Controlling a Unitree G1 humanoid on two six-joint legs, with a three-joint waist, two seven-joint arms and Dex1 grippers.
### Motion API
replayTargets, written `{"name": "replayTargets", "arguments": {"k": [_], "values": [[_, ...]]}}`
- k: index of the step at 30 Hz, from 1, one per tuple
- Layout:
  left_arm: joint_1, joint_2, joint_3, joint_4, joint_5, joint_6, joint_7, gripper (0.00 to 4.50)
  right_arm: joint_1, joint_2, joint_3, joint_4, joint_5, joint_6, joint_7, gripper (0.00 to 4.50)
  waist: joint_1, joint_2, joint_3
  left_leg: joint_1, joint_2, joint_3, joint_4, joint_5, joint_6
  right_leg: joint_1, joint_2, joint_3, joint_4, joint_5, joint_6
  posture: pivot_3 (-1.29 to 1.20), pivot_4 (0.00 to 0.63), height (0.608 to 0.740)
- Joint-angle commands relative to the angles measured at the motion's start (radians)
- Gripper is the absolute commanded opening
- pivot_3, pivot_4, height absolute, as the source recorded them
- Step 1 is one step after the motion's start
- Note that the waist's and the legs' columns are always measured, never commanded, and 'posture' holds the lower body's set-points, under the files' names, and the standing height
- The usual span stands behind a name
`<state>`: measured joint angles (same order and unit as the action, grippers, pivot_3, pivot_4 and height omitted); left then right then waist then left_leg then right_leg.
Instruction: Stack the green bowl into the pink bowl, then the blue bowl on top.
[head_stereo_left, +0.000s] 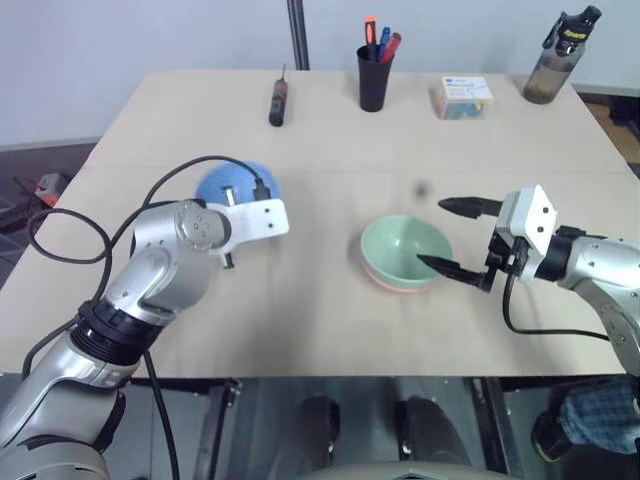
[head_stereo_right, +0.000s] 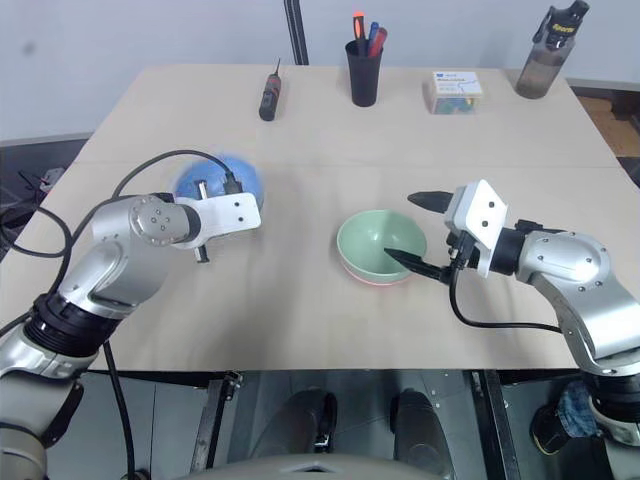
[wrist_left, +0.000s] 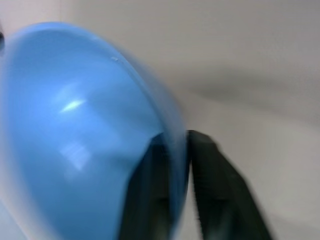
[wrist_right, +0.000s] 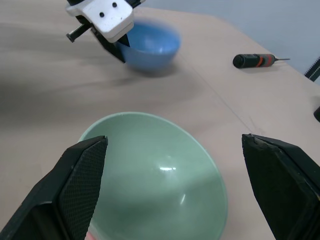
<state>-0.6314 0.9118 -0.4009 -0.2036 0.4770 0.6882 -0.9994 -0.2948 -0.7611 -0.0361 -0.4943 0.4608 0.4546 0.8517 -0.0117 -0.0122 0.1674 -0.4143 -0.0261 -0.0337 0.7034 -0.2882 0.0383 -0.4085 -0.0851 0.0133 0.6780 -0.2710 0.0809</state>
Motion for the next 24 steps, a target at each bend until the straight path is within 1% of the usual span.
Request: {"name": "replayTargets", "arguments": {"k": [1,3,6,9,12,13,16,20,23,24], "values": [[-0.033,0.004,0.04,-0.008,-0.009,-0.036,-0.005,0.07,0.011,-0.012,-0.039,-0.045,0.001,-0.007,-0.012,4.5,0.0,0.0,0.0,0.0,0.0,0.0,0.0,0.0,0.0,0.0,0.0,0.0,0.0,0.0,0.0,0.0,0.15,0.74],[-0.049,-0.004,0.06,-0.005,-0.052,-0.086,-0.017,0.07,0.028,-0.016,-0.051,-0.054,-0.001,-0.006,-0.02,4.5,0.001,0.0,0.0,0.0,0.0,0.0,0.0,0.0,0.0,0.0,0.0,0.0,0.0,0.0,0.0,0.0,0.15,0.74],[-0.086,-0.045,0.103,0.003,-0.147,-0.168,-0.031,0.07,0.057,-0.021,-0.076,-0.068,-0.005,-0.006,-0.038,4.5,0.004,0.0,0.0,0.0,0.0,0.0,0.0,0.0,0.0,0.0,-0.001,0.0,0.0,0.0,0.0,0.0,0.15,0.74],[-0.136,-0.088,0.119,0.04,-0.227,-0.315,-0.044,0.07,0.105,-0.03,-0.114,-0.092,-0.003,0.001,-0.053,4.5,0.008,0.0,0.0,-0.001,0.0,0.0,0.0,0.0,0.0,0.0,-0.001,0.0,0.0,0.0,0.0,0.0,0.15,0.74],[-0.185,-0.142,0.116,0.082,-0.345,-0.507,-0.116,0.07,0.202,-0.036,-0.194,-0.137,0.012,0.008,-0.064,4.5,0.011,0.0,0.0,-0.001,0.0,0.0,0.0,0.0,0.0,0.0,-0.001,0.0,0.0,0.0,0.0,0.0,0.15,0.74],[-0.201,-0.165,0.11,0.096,-0.406,-0.583,-0.171,0.07,0.262,-0.033,-0.252,-0.17,0.031,0.018,-0.062,4.5,0.012,0.0,0.0,-0.001,-0.001,0.0,0.0,0.0,0.0,0.0,-0.001,0.0,0.0,0.0,0.0,0.0,0.15,0.74],[-0.24,-0.204,0.099,0.142,-0.507,-0.695,-0.28,0.07,0.386,-0.027,-0.368,-0.235,0.073,0.026,-0.048,4.5,0.015,0.0,0.0,-0.001,-0.001,0.0,0.0,0.0,0.0,0.0,-0.001,0.0,-0.001,0.0,0.0,0.0,0.15,0.74],[-0.316,-0.278,0.085,0.243,-0.574,-0.812,-0.368,0.07,0.508,-0.024,-0.468,-0.281,0.074,0.013,-0.039,4.5,0.012,0.0,0.0,0.0,-0.001,0.001,0.0,-0.001,0.001,0.001,0.0,0.0,0.0,0.0,0.0,0.0,0.15,0.74],[-0.355,-0.321,0.072,0.302,-0.601,-0.867,-0.429,0.07,0.532,-0.02,-0.492,-0.3,0.077,0.014,-0.058,4.5,0.006,0.0,0.0,0.001,-0.003,0.001,0.001,-0.002,0.003,0.001,0.0,0.001,0.0,0.0,0.0,0.0,0.15,0.74],[-0.361,-0.325,0.067,0.317,-0.598,-0.879,-0.443,0.36,0.532,-0.02,-0.492,-0.306,0.081,0.017,-0.065,4.5,0.001,0.0,0.0,0.001,-0.003,0.001,0.001,-0.002,0.003,0.001,0.0,0.001,0.0,0.0,0.0,0.0,0.15,0.74]]}}
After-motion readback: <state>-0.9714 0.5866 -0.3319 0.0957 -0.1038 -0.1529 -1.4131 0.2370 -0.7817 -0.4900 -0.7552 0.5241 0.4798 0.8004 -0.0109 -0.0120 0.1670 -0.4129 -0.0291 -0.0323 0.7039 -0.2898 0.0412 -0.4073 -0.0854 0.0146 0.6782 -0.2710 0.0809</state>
